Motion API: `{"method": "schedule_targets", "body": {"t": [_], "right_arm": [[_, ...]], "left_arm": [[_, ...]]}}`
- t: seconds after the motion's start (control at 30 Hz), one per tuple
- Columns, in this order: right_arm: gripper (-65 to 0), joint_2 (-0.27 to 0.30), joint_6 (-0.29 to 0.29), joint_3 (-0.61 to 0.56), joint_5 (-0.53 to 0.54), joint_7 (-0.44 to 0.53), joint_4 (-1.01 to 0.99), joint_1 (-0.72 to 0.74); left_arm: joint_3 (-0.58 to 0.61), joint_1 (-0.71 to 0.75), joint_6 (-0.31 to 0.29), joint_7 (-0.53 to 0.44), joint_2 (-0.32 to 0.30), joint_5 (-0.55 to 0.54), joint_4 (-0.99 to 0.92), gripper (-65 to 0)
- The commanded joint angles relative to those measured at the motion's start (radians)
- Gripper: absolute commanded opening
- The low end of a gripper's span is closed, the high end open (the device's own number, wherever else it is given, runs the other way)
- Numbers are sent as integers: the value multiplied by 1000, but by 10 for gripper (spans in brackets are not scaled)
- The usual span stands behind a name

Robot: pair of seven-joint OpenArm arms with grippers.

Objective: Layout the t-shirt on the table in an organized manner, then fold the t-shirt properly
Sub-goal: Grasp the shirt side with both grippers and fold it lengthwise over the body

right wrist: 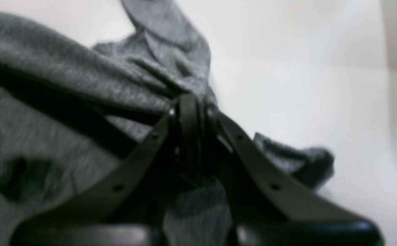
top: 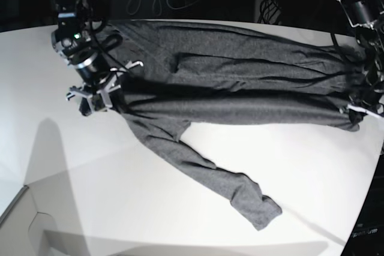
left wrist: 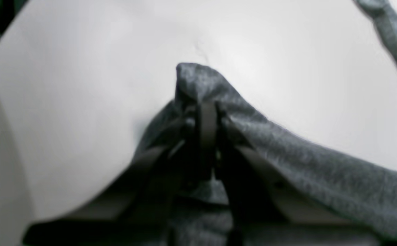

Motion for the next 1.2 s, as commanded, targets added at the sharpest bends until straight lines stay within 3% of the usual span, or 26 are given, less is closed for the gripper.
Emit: {"method": "schedule_targets", "body": {"t": [0.0,0.17,0.37,1.17], "right_arm": [[-650,12,-5,13,13,27,25,-3],[-650,18,-5,13,11,29,26,-61],[-650,44,-5,13,11,29,64,-109],[-650,40,-5,6,11,29,92,-224]], "left_arm": [[-5,-7,-3,-31,-29,-18,20,-650],[-12,19,-3,-33,-30,-17,21,-650],[-114,29,-3,-20,-29,-9,30,-650],[-111,180,-3,-20,27,-7,73,-646]]}}
